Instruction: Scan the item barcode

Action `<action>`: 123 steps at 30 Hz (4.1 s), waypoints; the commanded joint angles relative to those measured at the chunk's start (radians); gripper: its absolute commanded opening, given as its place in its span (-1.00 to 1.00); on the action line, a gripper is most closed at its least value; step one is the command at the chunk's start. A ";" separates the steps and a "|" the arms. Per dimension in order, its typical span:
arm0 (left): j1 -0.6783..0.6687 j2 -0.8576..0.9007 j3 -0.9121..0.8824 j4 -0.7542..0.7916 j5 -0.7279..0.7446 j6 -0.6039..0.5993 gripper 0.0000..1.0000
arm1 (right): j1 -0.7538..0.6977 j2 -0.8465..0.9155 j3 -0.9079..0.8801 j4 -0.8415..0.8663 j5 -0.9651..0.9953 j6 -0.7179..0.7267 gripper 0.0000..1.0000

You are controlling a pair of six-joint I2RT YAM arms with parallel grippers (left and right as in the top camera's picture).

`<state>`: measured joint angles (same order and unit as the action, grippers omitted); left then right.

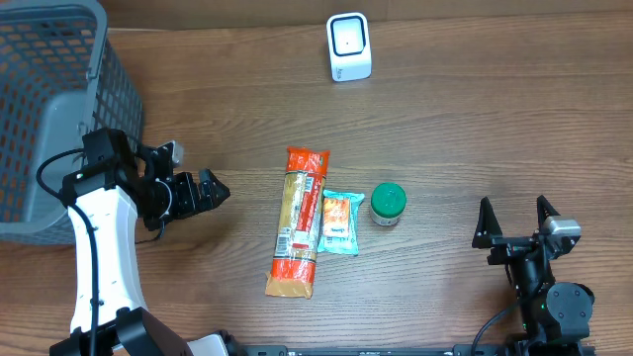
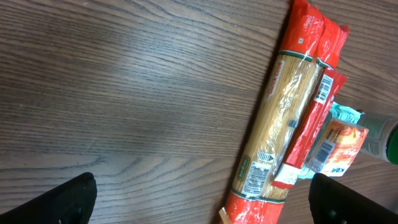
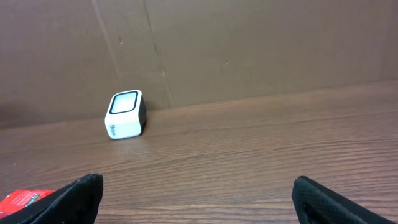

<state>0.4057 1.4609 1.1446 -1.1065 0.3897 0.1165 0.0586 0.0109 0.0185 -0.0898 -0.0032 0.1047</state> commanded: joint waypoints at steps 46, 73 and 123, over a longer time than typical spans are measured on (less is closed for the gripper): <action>-0.008 0.005 -0.006 0.005 0.018 0.030 0.99 | -0.006 -0.008 -0.011 0.036 -0.308 0.051 1.00; -0.008 0.005 -0.006 0.008 0.019 0.030 0.99 | -0.002 0.790 1.186 -0.854 -0.093 0.266 1.00; -0.008 0.005 -0.006 0.008 0.019 0.030 0.99 | 0.486 1.793 1.287 -0.910 -0.118 0.673 1.00</action>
<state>0.4057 1.4620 1.1393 -1.0988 0.3935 0.1165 0.5377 1.8164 1.3521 -1.0241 -0.0772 0.7872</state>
